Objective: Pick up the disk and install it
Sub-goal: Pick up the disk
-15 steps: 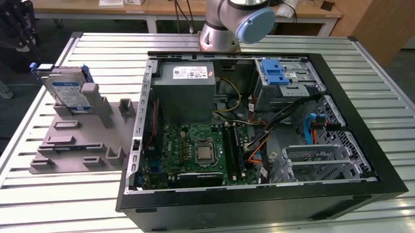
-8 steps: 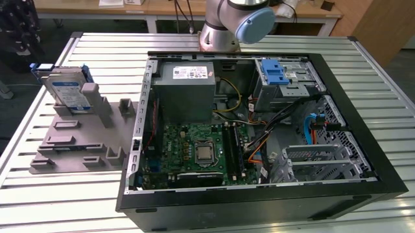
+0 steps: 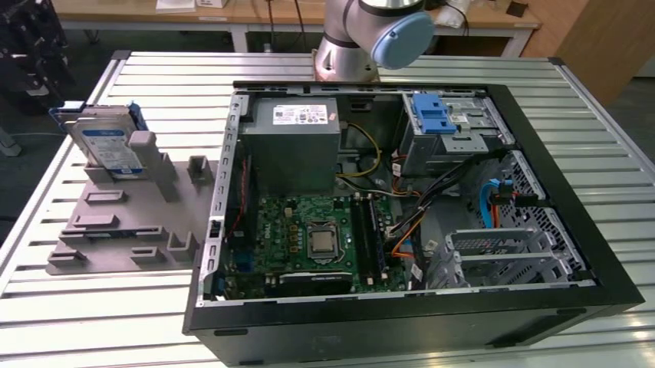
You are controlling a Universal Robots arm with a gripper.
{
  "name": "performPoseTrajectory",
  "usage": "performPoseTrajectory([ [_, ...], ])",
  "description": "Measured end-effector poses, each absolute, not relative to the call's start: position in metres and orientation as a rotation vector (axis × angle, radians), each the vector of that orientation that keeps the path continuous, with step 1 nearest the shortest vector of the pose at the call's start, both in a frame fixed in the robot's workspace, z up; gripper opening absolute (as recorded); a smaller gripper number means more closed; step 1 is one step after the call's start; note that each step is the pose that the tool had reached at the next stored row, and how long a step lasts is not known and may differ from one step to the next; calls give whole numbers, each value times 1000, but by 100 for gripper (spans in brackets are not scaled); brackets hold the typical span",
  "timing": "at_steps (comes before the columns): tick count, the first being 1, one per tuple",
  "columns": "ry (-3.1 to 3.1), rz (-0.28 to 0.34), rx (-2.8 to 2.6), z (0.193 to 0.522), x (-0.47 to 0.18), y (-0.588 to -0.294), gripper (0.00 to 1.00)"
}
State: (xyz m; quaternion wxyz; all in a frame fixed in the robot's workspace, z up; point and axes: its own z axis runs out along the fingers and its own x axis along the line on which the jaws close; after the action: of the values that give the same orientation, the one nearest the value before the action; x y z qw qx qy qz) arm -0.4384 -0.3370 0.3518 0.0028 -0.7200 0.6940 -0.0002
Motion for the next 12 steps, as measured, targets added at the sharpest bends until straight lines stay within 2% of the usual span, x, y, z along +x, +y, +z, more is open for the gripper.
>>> performPoseTrajectory([
  [12, 2176, -1, -2258, 351, -438, -337, 53],
])
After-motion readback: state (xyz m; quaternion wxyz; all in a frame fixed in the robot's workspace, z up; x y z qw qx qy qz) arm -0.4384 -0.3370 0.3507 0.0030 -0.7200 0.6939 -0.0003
